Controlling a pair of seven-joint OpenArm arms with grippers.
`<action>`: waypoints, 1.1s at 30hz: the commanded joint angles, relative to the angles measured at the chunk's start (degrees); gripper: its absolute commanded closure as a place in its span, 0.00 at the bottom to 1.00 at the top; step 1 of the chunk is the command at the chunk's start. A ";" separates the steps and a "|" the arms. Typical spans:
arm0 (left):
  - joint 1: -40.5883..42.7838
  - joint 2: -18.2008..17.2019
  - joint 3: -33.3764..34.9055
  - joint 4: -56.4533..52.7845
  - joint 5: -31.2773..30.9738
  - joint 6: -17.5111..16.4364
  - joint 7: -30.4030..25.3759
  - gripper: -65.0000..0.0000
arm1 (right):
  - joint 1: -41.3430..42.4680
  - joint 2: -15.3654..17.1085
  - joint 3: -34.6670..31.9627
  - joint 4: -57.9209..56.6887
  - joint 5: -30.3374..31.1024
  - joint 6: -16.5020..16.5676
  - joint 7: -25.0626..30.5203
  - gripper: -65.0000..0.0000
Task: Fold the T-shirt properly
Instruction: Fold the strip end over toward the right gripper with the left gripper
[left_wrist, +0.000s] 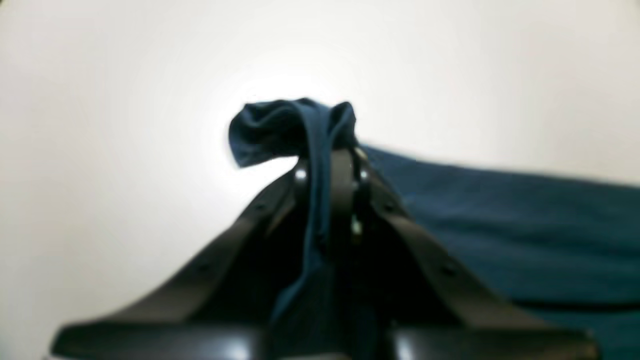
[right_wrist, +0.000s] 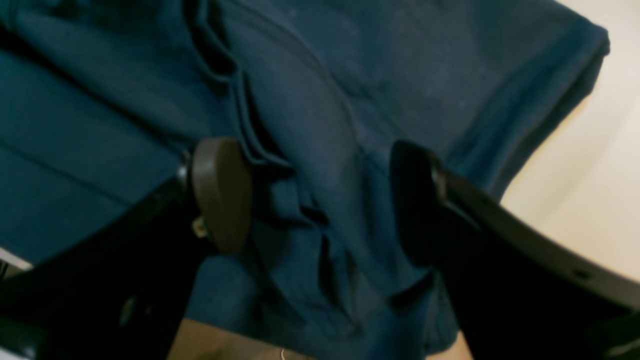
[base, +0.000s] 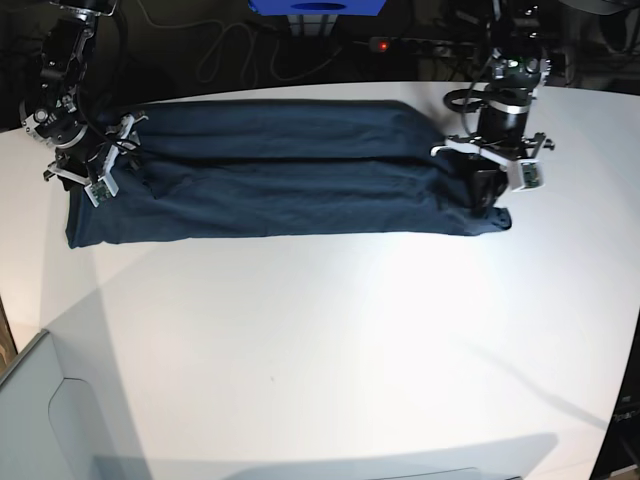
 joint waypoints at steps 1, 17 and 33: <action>-0.01 0.03 2.35 1.47 1.29 -0.31 -1.17 1.00 | 0.41 0.79 0.35 0.93 0.69 1.02 0.79 0.37; -8.37 8.47 36.54 -9.08 22.56 -0.14 -1.17 1.00 | 0.32 0.88 0.35 0.93 0.69 1.02 0.79 0.37; -16.81 14.28 41.73 -20.95 23.27 -0.14 -1.17 1.00 | 0.50 0.96 0.35 0.93 0.69 1.02 0.71 0.37</action>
